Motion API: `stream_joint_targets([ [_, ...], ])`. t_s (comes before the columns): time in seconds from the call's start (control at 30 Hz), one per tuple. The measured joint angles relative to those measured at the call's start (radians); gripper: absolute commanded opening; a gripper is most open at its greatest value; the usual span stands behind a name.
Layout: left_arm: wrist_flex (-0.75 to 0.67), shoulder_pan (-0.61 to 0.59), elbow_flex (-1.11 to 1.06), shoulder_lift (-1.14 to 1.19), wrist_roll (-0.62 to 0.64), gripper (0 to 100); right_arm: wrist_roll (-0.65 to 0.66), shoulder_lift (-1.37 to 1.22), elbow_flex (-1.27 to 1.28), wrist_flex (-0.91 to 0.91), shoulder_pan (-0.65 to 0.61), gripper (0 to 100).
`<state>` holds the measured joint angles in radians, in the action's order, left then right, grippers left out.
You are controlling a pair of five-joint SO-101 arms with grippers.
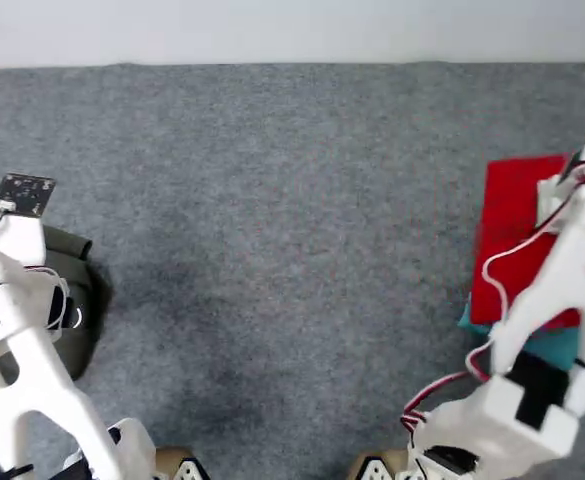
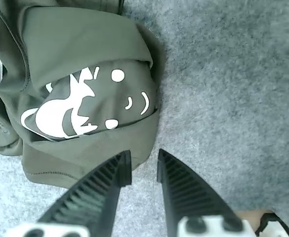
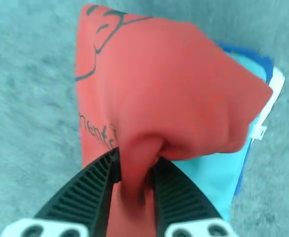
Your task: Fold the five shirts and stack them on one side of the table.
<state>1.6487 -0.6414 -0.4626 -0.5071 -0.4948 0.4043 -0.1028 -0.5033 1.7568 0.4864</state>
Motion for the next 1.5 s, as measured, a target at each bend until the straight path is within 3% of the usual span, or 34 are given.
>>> stream_joint_targets([
  [0.13, 0.000, 0.000, 0.000, 0.000, 0.000, 9, 0.046, -0.091, 0.000, -0.032, 0.063, 3.9],
  [0.33, 0.000, 0.000, 0.000, 0.000, 0.000, 9, 0.095, -0.155, 0.000, -0.094, 0.138, 30.3],
  [0.43, 0.000, 0.000, 0.000, 0.000, 0.000, 9, 0.083, -0.155, 0.000, -0.098, 0.180, 33.2],
  [0.67, 0.000, 0.000, 0.000, 0.000, 0.000, 9, 0.077, -0.155, -0.121, -0.031, 0.198, 30.7],
  [0.83, 0.000, 0.000, 0.000, 0.000, 0.000, 9, 0.077, -0.153, -0.207, 0.000, 0.152, 1.7],
  [0.87, 0.000, 0.000, 0.000, 0.000, 0.000, 9, 0.077, -0.153, -0.207, 0.000, 0.143, 0.4],
  [0.93, 0.000, 0.000, 0.000, 0.000, 0.000, 9, 0.077, -0.146, -0.207, 0.000, 0.121, 4.6],
  [1.07, 0.000, 0.000, 0.000, 0.000, 0.000, 9, 0.077, -0.098, -0.153, 0.000, 0.094, 0.8],
  [1.5, 0.000, 0.000, 0.000, 0.000, 0.000, 9, 0.077, 0.006, 0.416, -0.034, 0.032, 1.0],
])
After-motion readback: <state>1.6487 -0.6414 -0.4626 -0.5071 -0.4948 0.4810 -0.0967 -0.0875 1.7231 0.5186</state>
